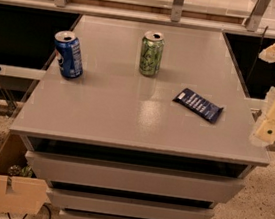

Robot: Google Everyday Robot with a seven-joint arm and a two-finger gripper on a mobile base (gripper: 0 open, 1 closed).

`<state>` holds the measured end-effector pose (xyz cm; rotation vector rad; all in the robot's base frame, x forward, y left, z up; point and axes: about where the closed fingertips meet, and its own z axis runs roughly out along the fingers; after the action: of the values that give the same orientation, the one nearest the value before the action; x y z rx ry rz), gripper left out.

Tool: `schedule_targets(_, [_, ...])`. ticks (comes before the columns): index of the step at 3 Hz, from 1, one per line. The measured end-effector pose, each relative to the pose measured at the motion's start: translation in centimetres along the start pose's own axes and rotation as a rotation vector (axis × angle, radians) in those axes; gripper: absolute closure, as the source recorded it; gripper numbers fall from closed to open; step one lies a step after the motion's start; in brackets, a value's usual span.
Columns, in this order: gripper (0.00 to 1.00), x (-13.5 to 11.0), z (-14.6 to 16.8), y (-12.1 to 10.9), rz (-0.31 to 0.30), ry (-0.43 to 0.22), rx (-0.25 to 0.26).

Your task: Move rxbar blueberry near pepsi can

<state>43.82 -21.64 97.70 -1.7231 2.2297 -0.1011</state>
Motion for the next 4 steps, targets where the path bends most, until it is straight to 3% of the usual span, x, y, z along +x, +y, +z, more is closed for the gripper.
schedule_targets(1, [0.00, 0.0, 0.0, 0.0, 0.000, 0.000, 0.000])
schedule_targets(2, [0.00, -0.5, 0.4, -0.9, 0.043, 0.035, 0.002])
schedule_targets(4, [0.00, -1.6, 7.0, -5.7, 0.173, 0.150, -0.018])
